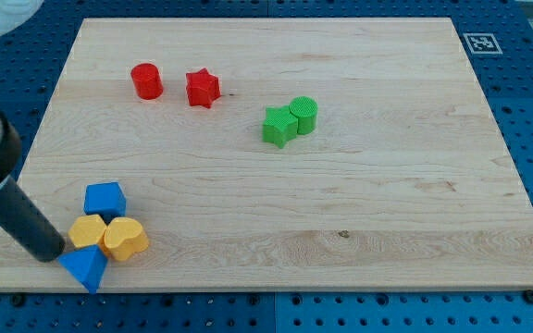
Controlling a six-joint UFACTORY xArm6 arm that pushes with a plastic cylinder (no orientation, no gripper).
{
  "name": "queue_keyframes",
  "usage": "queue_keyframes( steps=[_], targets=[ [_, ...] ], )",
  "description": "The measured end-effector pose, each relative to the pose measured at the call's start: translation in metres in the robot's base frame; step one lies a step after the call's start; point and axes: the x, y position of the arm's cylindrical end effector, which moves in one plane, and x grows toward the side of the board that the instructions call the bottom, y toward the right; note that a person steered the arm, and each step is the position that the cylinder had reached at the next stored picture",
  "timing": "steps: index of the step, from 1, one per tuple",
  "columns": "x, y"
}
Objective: Move the yellow heart to the bottom center of the board
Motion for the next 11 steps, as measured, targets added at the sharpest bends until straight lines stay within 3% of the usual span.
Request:
queue_keyframes(
  steps=[8,11],
  targets=[
    [-0.005,0.15],
    [0.029,0.154]
  ],
)
